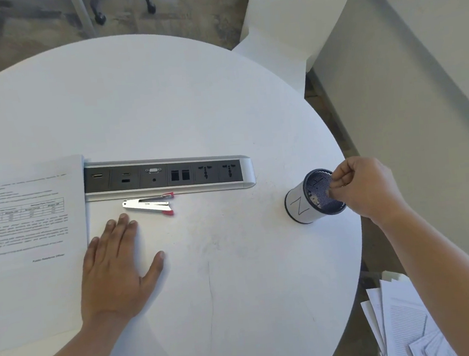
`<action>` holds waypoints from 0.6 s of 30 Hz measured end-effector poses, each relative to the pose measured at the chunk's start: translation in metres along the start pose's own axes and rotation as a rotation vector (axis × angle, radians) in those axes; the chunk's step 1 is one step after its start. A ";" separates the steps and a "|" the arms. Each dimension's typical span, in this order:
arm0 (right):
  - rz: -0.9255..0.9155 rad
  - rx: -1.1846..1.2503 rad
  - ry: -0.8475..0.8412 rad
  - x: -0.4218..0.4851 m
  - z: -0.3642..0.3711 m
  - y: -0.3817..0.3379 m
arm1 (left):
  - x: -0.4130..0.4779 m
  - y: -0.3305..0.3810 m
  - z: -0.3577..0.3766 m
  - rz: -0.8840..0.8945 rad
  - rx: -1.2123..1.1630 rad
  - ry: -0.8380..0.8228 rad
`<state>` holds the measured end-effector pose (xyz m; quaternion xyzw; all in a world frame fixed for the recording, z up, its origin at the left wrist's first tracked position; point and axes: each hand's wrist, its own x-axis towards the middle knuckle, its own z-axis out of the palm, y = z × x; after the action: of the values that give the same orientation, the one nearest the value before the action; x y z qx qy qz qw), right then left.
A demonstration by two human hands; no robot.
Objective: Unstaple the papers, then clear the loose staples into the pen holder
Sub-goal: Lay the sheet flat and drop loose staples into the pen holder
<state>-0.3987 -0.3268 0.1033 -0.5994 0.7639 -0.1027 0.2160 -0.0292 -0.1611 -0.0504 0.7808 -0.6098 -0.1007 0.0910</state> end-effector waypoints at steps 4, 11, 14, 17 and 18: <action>-0.062 -0.005 0.001 0.001 0.001 0.002 | 0.000 0.001 0.000 -0.002 -0.010 0.008; -0.240 0.001 -0.106 -0.043 0.020 -0.040 | 0.003 0.004 -0.001 -0.013 -0.023 0.002; -0.477 -0.114 -0.208 -0.076 0.071 -0.050 | 0.002 0.003 0.000 -0.014 -0.019 0.005; -0.639 -0.230 -0.328 -0.100 0.121 -0.049 | 0.000 0.003 -0.001 -0.022 -0.009 -0.003; -0.676 -0.289 -0.361 -0.106 0.133 -0.049 | 0.000 0.002 -0.001 -0.024 -0.007 -0.007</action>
<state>-0.2757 -0.2242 0.0273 -0.8493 0.4801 0.0472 0.2143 -0.0311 -0.1619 -0.0484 0.7874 -0.6003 -0.1069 0.0903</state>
